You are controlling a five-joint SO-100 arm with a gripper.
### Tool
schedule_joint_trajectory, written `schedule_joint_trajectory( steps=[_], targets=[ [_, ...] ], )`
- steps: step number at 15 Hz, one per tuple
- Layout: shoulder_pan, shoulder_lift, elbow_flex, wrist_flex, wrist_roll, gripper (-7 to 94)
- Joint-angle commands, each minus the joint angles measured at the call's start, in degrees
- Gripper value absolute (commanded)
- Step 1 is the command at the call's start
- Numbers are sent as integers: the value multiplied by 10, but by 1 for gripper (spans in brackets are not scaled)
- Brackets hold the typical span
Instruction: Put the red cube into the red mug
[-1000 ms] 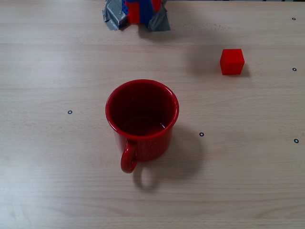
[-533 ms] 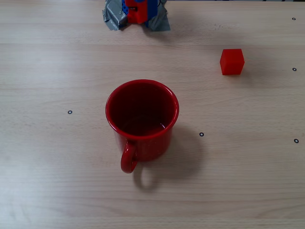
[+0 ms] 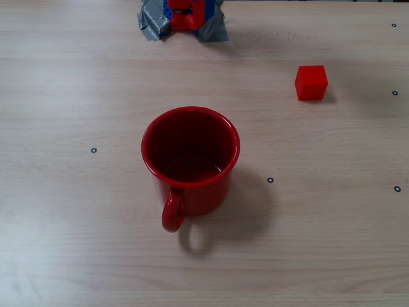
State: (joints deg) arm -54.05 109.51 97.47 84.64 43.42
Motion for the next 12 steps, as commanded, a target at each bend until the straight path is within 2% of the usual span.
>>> schedule_joint_trajectory(
  steps=[1, 5, 9, 12],
  targets=[
    [-18, -27, -13, -22, 20, 0],
    [0, -124, -21, -91, 11, 0],
    [-2, -201, -43, -151, 63, 0],
    [-4, -252, -90, -139, 105, 0]
  ],
)
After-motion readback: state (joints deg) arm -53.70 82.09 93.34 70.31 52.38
